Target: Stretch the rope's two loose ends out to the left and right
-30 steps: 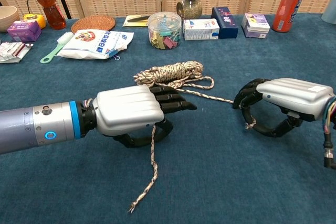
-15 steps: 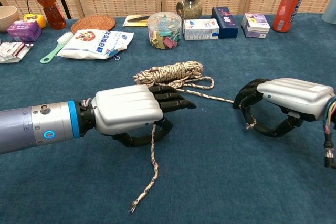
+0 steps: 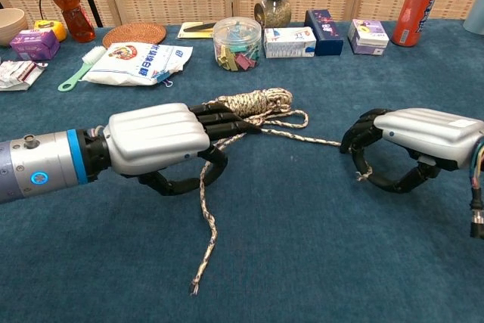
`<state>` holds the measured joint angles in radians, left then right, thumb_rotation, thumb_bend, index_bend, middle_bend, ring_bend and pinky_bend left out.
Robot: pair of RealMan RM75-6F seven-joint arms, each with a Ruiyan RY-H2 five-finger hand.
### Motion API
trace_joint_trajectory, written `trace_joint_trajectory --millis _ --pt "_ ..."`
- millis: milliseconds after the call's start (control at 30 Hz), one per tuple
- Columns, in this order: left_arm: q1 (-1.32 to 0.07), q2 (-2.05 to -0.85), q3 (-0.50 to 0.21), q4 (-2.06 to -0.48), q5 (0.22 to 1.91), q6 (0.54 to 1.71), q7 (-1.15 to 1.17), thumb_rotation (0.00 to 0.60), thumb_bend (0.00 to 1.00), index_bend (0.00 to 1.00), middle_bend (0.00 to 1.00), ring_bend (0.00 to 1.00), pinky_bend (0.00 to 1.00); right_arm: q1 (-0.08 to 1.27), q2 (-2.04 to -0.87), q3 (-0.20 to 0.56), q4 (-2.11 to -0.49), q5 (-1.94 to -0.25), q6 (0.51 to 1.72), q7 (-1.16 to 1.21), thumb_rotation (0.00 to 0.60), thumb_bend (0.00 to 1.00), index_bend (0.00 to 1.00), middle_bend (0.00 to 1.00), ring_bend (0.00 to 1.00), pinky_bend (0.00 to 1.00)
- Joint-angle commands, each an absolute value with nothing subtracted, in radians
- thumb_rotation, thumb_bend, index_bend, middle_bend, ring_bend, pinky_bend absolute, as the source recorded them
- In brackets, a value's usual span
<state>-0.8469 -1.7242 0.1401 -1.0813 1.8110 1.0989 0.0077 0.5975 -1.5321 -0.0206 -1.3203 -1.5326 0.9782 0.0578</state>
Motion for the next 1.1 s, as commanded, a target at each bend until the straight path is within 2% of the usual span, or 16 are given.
trace_joint_trajectory --millis 33,700,1100 --pt "-0.830 -1.698 0.142 -1.100 1.805 1.123 -0.004 0.600 0.46 0.64 0.00 0.00 0.00 0.596 -1.527 -0.017 -1.325 -1.533 0.984 0.058 0.600 0.54 0.64 0.28 0.15 0.00" --pt "-0.719 -1.512 0.146 -1.183 1.769 1.252 -0.033 0.600 0.46 0.65 0.00 0.00 0.00 0.585 -1.482 0.000 -1.370 -1.533 1.024 0.027 0.600 0.54 0.64 0.28 0.15 0.00" --pt "-0.666 -1.445 0.147 -1.193 1.757 1.297 -0.052 0.600 0.46 0.65 0.00 0.00 0.00 0.573 -1.449 0.009 -1.386 -1.521 1.041 0.013 0.600 0.54 0.64 0.28 0.15 0.00"
